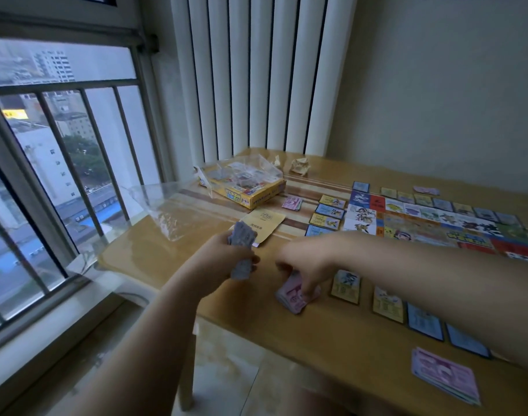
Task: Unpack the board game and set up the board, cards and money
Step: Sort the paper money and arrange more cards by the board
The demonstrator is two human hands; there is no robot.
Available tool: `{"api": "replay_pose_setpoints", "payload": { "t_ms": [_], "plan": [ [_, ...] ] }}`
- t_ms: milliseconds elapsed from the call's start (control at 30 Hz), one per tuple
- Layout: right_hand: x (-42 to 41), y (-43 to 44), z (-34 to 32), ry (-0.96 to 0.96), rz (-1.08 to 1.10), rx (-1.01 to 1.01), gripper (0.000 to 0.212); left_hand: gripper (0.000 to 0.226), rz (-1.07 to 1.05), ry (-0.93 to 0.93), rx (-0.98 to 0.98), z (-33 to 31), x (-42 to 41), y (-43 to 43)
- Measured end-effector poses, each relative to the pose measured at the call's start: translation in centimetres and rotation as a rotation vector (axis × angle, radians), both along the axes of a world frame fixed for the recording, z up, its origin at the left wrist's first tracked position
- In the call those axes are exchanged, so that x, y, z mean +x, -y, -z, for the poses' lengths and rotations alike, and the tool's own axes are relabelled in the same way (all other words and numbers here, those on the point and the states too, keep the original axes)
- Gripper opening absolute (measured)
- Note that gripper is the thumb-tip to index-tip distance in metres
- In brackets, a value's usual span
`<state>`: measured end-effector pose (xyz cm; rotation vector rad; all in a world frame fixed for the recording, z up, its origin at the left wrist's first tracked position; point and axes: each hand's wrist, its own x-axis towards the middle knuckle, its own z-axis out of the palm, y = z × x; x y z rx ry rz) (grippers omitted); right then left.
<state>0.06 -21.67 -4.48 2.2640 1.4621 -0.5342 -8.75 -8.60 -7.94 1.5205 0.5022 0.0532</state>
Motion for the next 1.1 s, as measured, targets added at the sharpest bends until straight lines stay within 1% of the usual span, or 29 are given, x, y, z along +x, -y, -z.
{"api": "replay_pose_setpoints", "payload": {
  "t_ms": [67,200,267,333,400,533,700,833,967,1100],
  "plan": [
    [-0.1,0.3,0.1,0.019,-0.025,0.012,0.044,0.032,-0.038,0.069,-0.225,0.4,0.0,-0.4],
    [-0.4,1.3,0.5,0.030,-0.059,0.019,0.042,0.042,-0.114,0.190,-0.593,1.0,0.3,-0.8],
    [-0.5,1.8,0.7,0.076,-0.106,0.016,0.037,0.043,-0.139,0.225,-0.750,1.3,0.5,-1.0],
    [-0.6,2.2,0.9,0.113,-0.134,0.011,0.036,0.043,-0.151,0.245,-0.851,1.5,0.8,-1.1],
    [-0.7,2.4,1.1,0.126,-0.157,0.025,0.037,0.043,-0.153,0.251,-0.884,1.4,0.9,-1.0],
    [-1.0,2.6,1.3,0.117,-0.183,0.060,0.034,0.042,-0.150,0.238,-0.872,1.3,1.0,-0.5],
    [-1.2,2.5,1.1,0.047,-0.114,0.062,0.034,0.043,-0.142,0.224,-0.867,1.5,1.0,0.2],
    [-1.1,1.6,0.8,0.017,-0.061,-0.009,0.036,0.043,-0.144,0.220,-0.864,1.4,1.2,0.5],
    [-1.1,0.6,0.7,0.097,-0.130,-0.092,0.043,0.040,-0.137,0.230,-0.879,1.2,1.0,0.3],
    [-1.2,0.8,0.6,0.116,-0.209,-0.078,0.038,0.039,-0.127,0.251,-0.878,1.0,0.7,0.1]
  ]
}}
